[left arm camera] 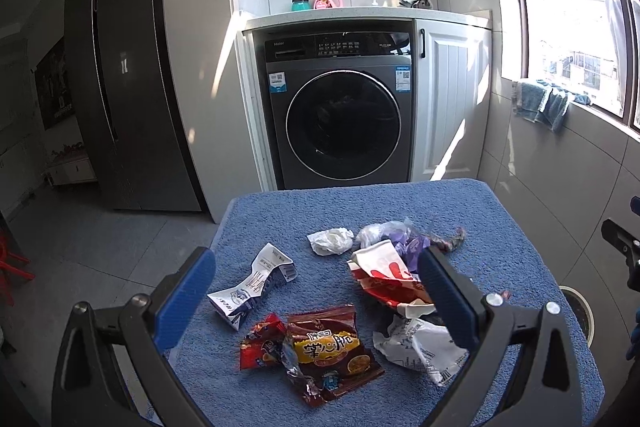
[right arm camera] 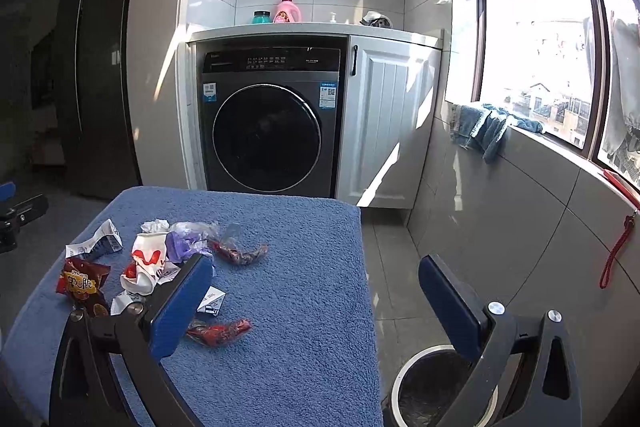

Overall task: Collect trash
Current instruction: 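Move both tools toward the trash pile on the blue towel, then grasp the yellow snack bag with the left tool while the right tool grasps the clear candy wrapper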

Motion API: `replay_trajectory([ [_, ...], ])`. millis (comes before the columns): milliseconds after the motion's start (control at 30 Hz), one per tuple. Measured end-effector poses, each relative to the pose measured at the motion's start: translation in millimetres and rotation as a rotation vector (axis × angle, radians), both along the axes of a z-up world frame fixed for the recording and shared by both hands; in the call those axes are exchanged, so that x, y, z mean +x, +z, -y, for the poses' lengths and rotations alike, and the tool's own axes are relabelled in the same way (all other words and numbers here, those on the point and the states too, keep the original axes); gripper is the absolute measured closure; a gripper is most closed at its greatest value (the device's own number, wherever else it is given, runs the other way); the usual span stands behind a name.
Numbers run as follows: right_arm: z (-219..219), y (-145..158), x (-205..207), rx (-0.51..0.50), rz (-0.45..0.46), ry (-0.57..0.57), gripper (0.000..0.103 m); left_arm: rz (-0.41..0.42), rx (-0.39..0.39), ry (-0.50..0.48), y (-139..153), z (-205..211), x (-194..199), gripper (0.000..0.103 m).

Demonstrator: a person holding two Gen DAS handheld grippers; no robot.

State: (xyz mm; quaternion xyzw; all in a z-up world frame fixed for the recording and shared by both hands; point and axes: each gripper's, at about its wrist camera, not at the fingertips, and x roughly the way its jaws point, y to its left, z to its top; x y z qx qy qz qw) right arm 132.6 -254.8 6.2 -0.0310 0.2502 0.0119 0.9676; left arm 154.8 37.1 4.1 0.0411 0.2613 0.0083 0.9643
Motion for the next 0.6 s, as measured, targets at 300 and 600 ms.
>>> replay_trajectory([
  [300, -19.5, -13.2, 9.2, -0.010, -0.059, 0.128, 0.000, -0.122, -0.048, 0.007, -32.6, -46.5, 0.2, 0.001],
  [600, -34.4, -48.4, 32.7, 0.001, -0.185, 0.186, 0.004, -0.267, -0.177, -0.043, -79.6, -66.1, -0.2, 0.009],
])
